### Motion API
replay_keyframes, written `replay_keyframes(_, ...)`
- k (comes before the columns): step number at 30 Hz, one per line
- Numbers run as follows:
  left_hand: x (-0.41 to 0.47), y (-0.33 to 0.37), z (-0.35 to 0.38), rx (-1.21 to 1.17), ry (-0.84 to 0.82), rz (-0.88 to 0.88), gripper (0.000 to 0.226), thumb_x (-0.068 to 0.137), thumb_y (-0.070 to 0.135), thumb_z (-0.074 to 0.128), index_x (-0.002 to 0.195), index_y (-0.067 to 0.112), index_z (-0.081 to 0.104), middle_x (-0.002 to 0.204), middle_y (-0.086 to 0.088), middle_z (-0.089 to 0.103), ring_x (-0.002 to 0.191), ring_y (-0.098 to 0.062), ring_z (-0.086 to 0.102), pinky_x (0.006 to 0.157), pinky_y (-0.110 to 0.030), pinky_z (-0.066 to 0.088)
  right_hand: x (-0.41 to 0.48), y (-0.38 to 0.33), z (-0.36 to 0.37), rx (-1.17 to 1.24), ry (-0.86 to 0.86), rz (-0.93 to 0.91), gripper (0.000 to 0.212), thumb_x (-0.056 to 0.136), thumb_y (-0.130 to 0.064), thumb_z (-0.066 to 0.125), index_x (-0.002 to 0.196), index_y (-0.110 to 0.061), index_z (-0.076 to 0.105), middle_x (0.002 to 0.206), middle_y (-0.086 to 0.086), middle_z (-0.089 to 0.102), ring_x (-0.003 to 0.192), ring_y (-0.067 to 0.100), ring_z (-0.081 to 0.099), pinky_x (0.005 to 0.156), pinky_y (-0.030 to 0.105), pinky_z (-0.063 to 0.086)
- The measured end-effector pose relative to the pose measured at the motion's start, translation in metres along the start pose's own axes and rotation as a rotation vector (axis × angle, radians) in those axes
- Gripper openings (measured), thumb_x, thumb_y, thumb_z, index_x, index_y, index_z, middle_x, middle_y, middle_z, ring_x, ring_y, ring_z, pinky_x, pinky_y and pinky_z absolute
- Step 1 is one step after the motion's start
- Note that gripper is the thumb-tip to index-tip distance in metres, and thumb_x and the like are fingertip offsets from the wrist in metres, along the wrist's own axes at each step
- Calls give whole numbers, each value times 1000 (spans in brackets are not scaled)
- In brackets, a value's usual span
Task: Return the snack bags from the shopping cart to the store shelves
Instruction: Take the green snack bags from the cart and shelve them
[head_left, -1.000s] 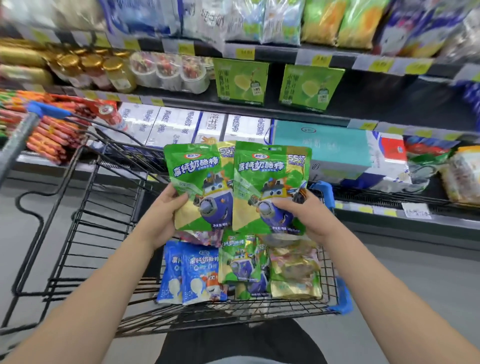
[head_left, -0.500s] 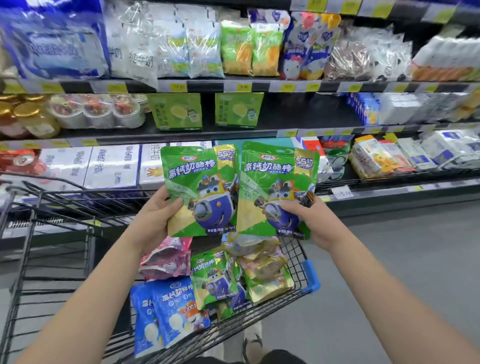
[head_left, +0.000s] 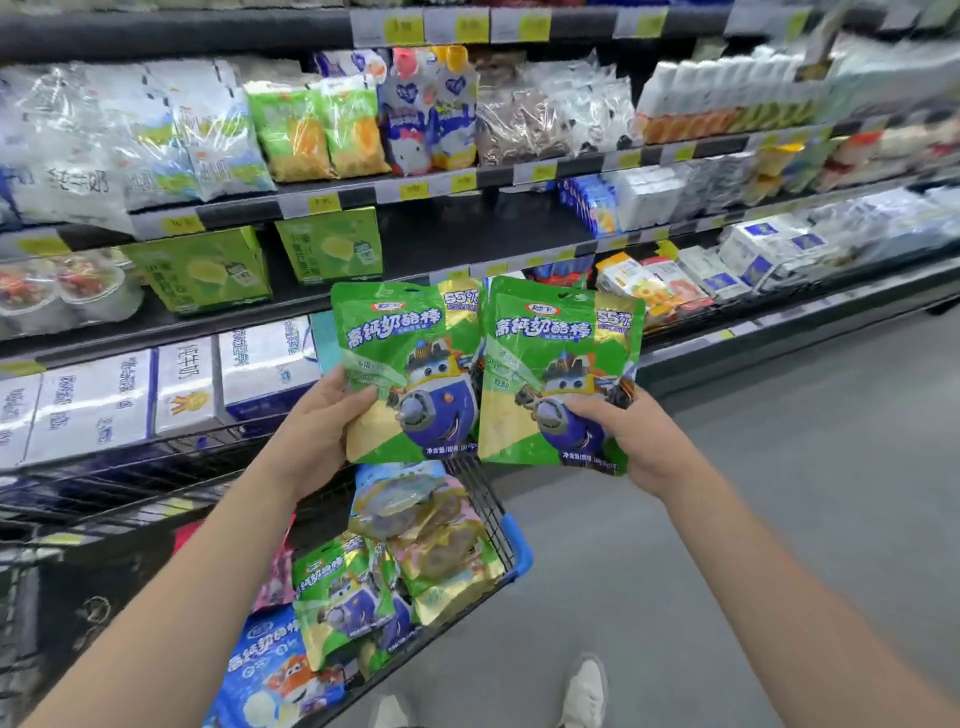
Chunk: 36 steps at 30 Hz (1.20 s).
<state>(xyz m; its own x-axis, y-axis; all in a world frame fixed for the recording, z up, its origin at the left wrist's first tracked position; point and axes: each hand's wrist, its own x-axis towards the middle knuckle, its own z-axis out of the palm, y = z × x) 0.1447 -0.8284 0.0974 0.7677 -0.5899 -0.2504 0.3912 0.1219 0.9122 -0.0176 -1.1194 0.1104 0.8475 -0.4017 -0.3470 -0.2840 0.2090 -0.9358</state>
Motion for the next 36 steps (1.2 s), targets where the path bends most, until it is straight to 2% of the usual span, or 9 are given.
replay_keyframes(5, 24, -20, 84, 3, 57, 19, 29, 101, 0, 43, 122, 12, 58, 101, -2, 75, 81, -13, 73, 65, -27, 60, 14, -12, -89, 19, -17, -30, 34, 90, -4, 72, 123, -4, 67, 114, 17, 75, 109, 37, 71, 97, 46, 58)
replay_keyframes(12, 51, -41, 165, -54, 147, 41, 29, 100, 5, 45, 110, 18, 68, 101, 0, 75, 84, -11, 72, 72, -24, 60, 45, -33, -176, -3, -90, -52, 42, 88, -13, 77, 126, -1, 65, 115, 15, 75, 110, 33, 71, 94, 37, 59)
replay_keyframes(15, 66, -41, 185, -69, 163, 38, 30, 98, 8, 49, 103, 21, 75, 101, -2, 76, 84, -12, 73, 72, -26, 59, 62, -39, -196, -31, -132, -50, 52, 81, -24, 84, 127, -7, 66, 115, 10, 76, 110, 29, 72, 99, 43, 56)
replay_keyframes(17, 78, -38, 191, -64, 157, 29, 22, 88, 17, 62, 104, 22, 76, 105, -3, 75, 86, -14, 72, 73, -28, 59, 75, -44, -207, -40, -133, -37, 58, 76, -30, 86, 125, -8, 67, 115, 10, 76, 109, 28, 72, 100, 45, 56)
replay_keyframes(19, 93, -36, 192, -71, 160, 28, 32, 76, 24, 71, 108, 23, 75, 110, -4, 74, 90, -15, 72, 76, -30, 59, 90, -49, -214, -48, -154, -29, 56, 79, -27, 85, 126, -6, 66, 115, 11, 76, 110, 29, 72, 99, 43, 56)
replay_keyframes(24, 133, -32, 184, -100, 237, 59, 29, 99, 9, 48, 112, 21, 71, 108, -2, 75, 90, -12, 72, 75, -27, 60, 136, -68, -217, -80, -151, 2, 41, 86, -17, 80, 124, -7, 66, 110, 8, 78, 103, 25, 74, 85, 33, 57)
replay_keyframes(28, 160, -28, 170, -119, 288, 93, 27, 97, 11, 51, 114, 19, 70, 110, -3, 74, 92, -13, 71, 79, -28, 59, 180, -88, -207, -118, -223, 37, 26, 90, -11, 75, 114, -13, 67, 100, 4, 80, 87, 16, 76, 68, 19, 56)
replay_keyframes(31, 174, -26, 156, -133, 349, 102, 30, 82, 23, 66, 112, 20, 72, 111, -5, 73, 92, -15, 71, 79, -30, 59, 220, -99, -193, -157, -300, 50, 37, 90, -13, 75, 125, -5, 65, 106, 7, 79, 92, 17, 76, 72, 20, 56)
replay_keyframes(36, 198, -24, 129, -102, 402, 77, 33, 90, 20, 57, 122, 19, 66, 117, -6, 71, 98, -19, 67, 83, -33, 57, 279, -105, -170, -167, -332, 90, 43, 87, -16, 78, 125, -3, 64, 104, 7, 79, 92, 17, 76, 80, 26, 55)
